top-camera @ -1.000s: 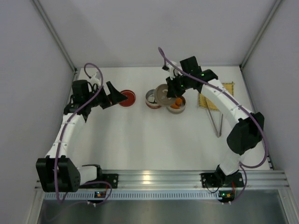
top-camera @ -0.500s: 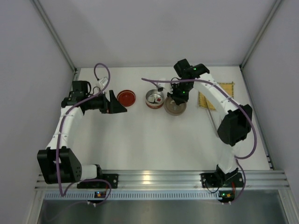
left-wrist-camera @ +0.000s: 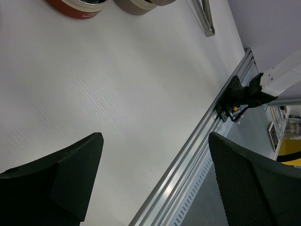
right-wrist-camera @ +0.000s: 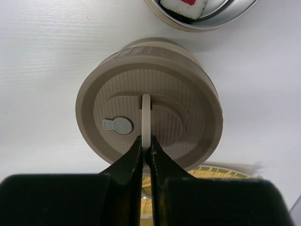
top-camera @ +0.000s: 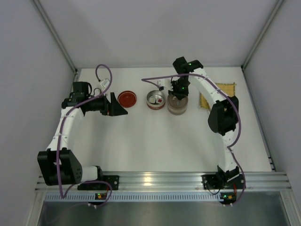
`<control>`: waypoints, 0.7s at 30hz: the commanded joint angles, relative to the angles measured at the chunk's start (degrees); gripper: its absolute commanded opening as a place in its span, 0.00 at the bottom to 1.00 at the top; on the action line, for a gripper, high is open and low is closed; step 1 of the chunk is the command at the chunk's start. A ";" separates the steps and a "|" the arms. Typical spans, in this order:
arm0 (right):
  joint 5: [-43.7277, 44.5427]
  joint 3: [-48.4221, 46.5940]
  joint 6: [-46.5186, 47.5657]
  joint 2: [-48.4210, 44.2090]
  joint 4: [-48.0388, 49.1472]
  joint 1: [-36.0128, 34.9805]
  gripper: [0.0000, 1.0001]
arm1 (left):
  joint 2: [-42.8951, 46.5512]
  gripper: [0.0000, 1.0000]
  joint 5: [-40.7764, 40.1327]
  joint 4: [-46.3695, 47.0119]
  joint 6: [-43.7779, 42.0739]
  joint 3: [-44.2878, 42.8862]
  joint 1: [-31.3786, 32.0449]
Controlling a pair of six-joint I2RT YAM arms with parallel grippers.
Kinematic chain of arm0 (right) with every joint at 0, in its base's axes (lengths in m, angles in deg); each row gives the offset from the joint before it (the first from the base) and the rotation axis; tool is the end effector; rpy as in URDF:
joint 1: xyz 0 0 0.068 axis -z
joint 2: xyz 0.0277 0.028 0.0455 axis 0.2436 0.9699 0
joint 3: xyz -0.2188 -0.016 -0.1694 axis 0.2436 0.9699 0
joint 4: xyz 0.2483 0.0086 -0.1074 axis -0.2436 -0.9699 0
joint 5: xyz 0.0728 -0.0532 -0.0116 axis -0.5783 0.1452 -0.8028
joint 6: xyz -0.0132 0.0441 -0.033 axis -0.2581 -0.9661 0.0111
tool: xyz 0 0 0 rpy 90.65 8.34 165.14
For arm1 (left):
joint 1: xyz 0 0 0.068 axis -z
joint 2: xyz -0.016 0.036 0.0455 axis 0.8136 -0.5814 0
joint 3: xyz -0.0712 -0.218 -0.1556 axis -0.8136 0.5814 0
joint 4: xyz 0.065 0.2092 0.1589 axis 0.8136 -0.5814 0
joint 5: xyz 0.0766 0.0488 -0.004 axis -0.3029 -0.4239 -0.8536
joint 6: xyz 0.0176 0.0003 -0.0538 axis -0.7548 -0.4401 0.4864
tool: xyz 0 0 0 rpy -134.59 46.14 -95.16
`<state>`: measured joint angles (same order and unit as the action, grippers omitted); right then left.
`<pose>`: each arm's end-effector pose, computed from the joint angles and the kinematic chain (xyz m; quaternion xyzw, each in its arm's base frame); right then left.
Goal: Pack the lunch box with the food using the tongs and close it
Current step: Close the box lid on the packing box.
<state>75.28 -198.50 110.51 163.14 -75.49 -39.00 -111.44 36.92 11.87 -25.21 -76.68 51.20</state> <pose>0.4069 0.1992 0.2771 -0.7092 0.6855 0.0709 0.1486 0.2736 -0.0181 0.3088 0.1478 0.8330 -0.4451 0.2936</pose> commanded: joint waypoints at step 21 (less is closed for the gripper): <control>-1.91 -7.97 4.86 6.14 -2.18 1.88 0.00 | 1.74 0.98 2.38 3.84 1.66 2.28 -0.01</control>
<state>75.32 -203.31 113.11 167.90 -75.60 -37.76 -111.31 37.70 13.09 -23.46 -74.72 51.20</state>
